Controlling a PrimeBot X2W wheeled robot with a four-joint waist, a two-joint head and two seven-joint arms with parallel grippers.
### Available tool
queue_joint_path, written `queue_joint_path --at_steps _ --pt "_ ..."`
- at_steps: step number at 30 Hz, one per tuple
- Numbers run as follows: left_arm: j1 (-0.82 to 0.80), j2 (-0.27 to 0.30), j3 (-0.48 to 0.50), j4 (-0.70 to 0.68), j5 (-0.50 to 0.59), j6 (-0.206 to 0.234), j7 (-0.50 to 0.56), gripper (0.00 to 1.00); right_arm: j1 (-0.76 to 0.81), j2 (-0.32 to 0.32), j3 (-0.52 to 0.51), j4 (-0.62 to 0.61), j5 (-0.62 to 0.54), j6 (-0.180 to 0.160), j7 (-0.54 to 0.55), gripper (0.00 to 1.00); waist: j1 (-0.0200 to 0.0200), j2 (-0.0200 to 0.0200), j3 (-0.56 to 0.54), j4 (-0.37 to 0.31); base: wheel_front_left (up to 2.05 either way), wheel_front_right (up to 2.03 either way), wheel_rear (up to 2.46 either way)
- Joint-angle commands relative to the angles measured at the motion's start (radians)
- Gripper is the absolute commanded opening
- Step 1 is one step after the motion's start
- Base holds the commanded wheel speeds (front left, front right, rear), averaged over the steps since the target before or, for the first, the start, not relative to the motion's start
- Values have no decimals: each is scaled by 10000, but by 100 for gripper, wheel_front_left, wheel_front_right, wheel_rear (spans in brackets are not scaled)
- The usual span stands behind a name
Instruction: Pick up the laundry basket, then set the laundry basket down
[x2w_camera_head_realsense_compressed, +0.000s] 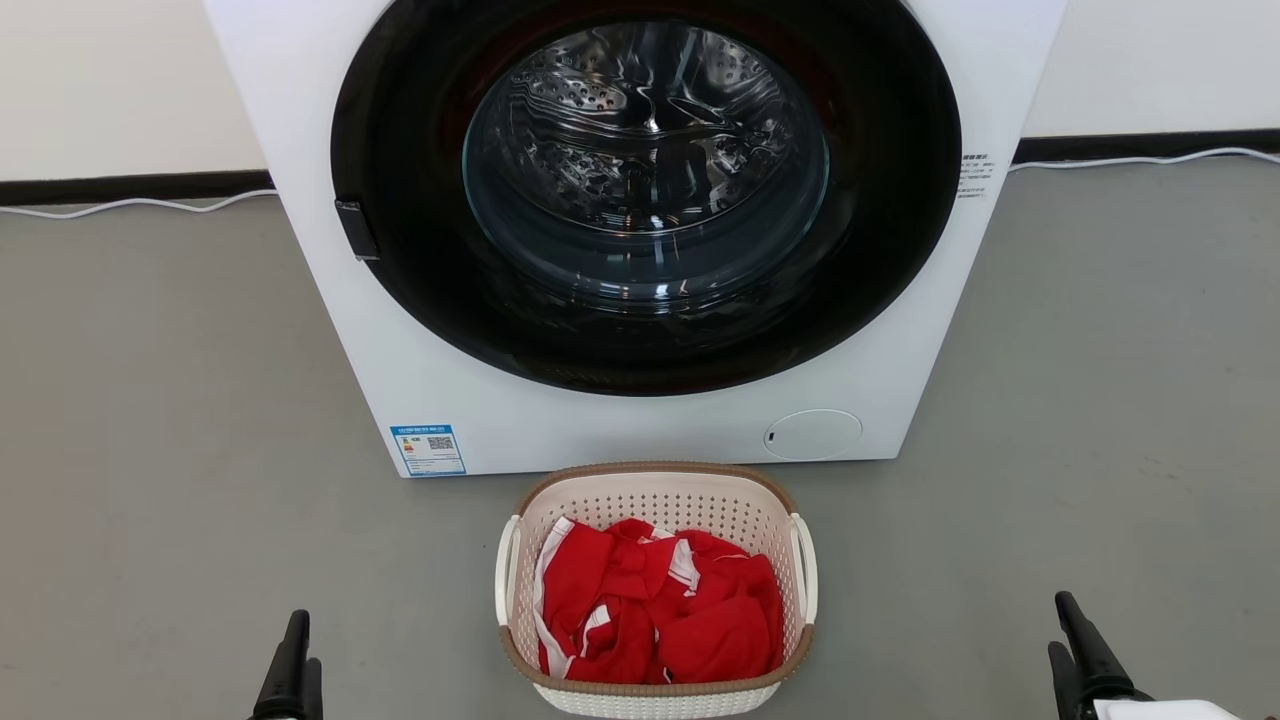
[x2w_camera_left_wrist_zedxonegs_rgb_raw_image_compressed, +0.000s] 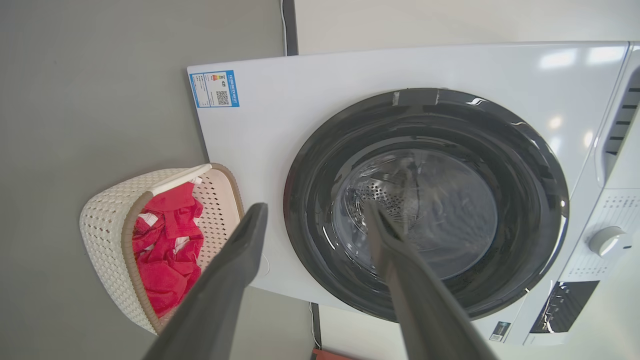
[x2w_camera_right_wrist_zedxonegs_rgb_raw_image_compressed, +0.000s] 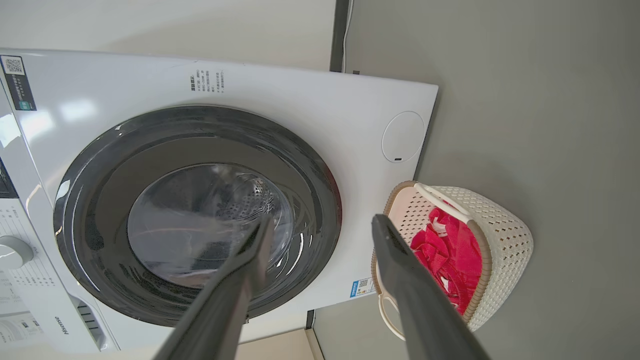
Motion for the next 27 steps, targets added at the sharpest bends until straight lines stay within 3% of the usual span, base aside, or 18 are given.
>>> queue_joint_path --at_steps 1,13,27 --pt "-209 126 -17 -306 128 -21 -119 100 -209 -152 89 -344 -333 7 -188 100 -2 0 -2 -3 0 0 0" --pt "-228 160 -231 -293 1369 -32 -469 100 -211 -180 320 -519 -2321 10 -539 100 -2 0 -11 -18 0 0 0" --pt "-258 242 -387 -357 3872 -45 -878 100 -211 -213 489 -747 -4947 14 -948 100 -2 0 -11 -17 0 0 0"
